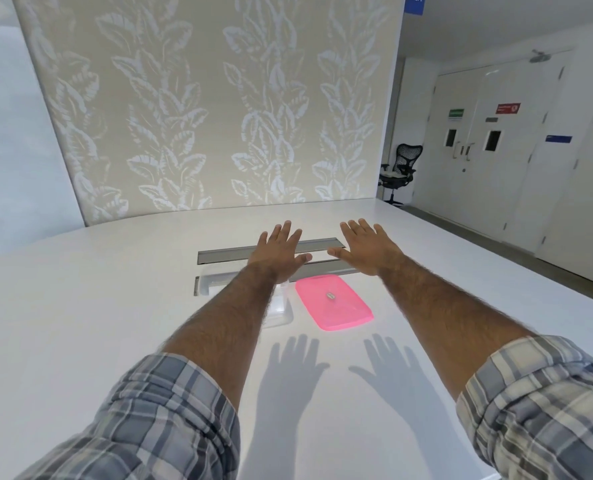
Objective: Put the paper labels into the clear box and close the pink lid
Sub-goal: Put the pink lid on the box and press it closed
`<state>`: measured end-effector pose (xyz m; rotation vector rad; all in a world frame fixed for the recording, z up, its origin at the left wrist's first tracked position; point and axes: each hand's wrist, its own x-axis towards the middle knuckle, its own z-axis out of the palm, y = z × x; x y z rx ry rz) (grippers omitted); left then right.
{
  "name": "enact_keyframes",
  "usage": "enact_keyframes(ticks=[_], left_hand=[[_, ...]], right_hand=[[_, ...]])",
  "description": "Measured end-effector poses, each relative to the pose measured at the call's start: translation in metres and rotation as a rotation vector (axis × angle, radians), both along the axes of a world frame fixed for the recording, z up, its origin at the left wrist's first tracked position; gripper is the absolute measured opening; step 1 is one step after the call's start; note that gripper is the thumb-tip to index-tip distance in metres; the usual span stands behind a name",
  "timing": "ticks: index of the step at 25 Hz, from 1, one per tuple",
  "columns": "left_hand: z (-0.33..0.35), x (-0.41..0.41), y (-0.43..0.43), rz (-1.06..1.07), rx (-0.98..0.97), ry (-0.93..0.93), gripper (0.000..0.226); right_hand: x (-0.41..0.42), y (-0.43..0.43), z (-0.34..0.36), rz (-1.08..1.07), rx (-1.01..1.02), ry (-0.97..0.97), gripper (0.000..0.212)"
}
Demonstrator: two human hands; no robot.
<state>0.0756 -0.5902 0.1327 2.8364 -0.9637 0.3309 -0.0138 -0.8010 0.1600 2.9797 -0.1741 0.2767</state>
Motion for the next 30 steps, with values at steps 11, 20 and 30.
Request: enact_keyframes(ticks=[11, 20, 30], left_hand=[[-0.067, 0.004, -0.087, -0.032, 0.057, 0.234, 0.075], [-0.114, 0.023, -0.109, 0.203, 0.188, 0.291, 0.07], [-0.139, 0.039, -0.122, 0.425, 0.142, 0.507, 0.069]], right_hand=[[0.032, -0.093, -0.071, 0.027, 0.089, 0.062, 0.086], [0.063, -0.11, -0.102, -0.008, 0.051, 0.15, 0.071], [0.091, -0.108, -0.139, -0.084, 0.3, 0.282, 0.053]])
